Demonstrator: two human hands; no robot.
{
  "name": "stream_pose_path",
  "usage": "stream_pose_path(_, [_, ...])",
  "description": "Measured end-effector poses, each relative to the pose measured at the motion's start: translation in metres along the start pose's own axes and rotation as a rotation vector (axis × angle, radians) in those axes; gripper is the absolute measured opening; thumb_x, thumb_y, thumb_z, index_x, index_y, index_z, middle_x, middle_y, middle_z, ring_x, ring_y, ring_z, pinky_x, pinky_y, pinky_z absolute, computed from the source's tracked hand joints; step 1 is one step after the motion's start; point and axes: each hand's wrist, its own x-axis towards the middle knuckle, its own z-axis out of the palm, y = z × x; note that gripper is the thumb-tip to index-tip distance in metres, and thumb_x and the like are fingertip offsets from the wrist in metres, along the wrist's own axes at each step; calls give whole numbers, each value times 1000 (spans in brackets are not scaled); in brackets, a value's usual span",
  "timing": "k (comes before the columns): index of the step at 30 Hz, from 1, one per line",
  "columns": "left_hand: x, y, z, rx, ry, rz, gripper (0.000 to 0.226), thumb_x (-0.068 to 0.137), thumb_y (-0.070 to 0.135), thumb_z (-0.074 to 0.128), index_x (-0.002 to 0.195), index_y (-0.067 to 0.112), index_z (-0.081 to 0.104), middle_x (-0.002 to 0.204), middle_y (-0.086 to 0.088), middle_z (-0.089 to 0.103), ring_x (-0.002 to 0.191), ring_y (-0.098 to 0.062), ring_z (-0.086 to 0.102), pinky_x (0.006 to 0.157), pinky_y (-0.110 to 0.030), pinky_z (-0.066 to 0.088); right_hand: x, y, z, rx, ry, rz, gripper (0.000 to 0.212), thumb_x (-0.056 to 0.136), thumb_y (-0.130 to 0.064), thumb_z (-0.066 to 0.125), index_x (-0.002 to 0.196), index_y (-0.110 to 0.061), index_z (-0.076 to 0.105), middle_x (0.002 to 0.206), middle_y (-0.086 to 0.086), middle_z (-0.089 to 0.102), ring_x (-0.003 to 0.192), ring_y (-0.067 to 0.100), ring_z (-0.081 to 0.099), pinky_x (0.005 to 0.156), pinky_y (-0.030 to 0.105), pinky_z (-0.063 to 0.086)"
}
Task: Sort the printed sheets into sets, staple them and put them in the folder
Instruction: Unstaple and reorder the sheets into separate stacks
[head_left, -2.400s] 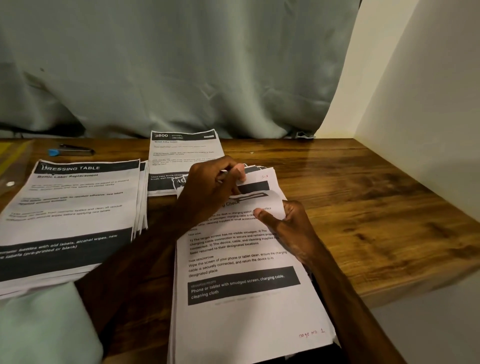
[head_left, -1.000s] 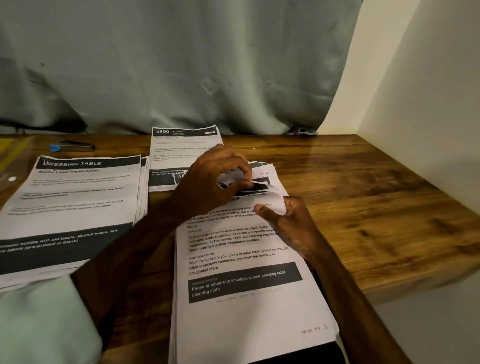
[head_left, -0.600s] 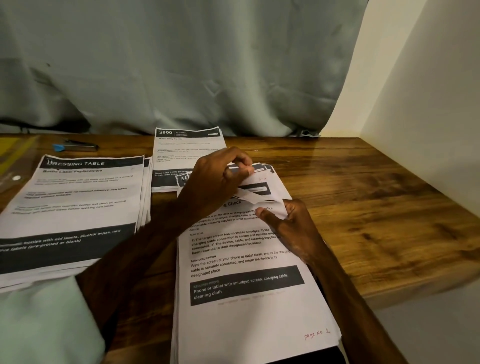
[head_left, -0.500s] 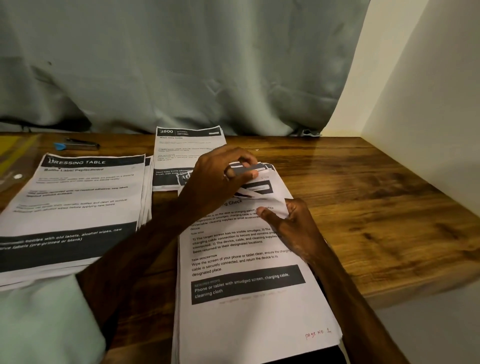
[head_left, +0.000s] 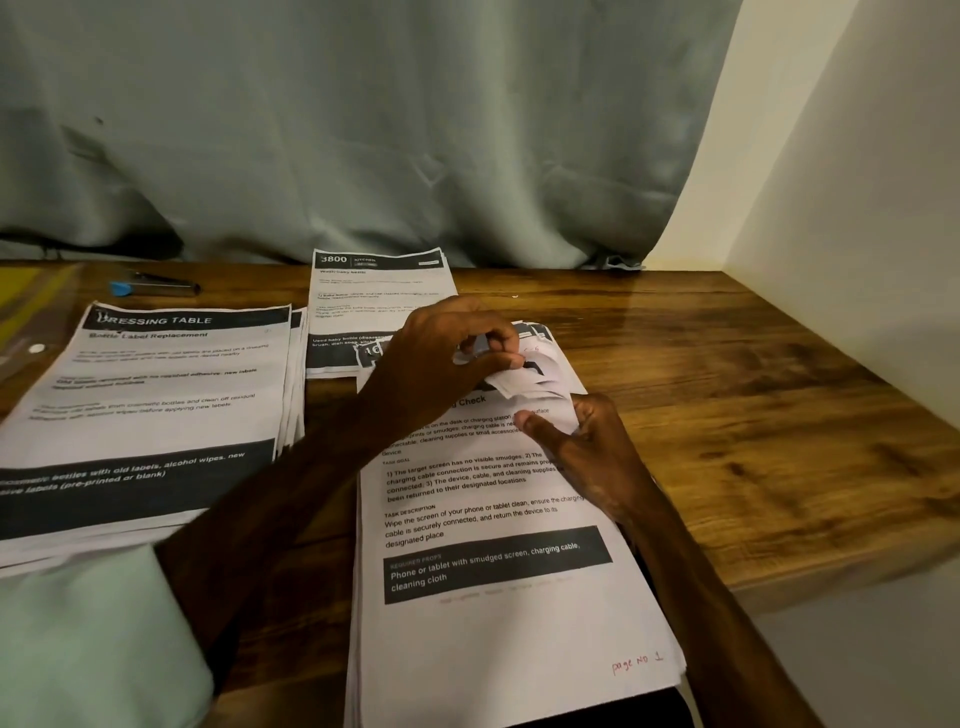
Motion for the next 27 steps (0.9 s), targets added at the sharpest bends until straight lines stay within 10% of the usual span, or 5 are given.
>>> stream_pose_path(8, [0,-8,1,53,3,20,32,95,44,62,103,18,78,102,-3,67,94,-14,58,74,-37,53,0,0,0,5,11,24,23,93,-27,72,115,-18,72,104,0,77,93,20,75,82,50,62])
stream_pose_path(19, [-6,-4,2,245,107,123,31,96,44,64,103,17,79,102,-1,77,91,-20,69,77,-40,55,0,1,1,-3,9,29,21,94,-25,71,113,-16,72,100,-1,78,86,18,76,70,33,62])
stream_pose_path(27, [-6,1,0,312,81,148,33,93,51,65,96,20,77,96,0,75,90,-23,64,70,-42,53,3,5,1,-41,17,38,24,93,-32,72,113,-19,72,101,0,78,88,20,76,78,47,63])
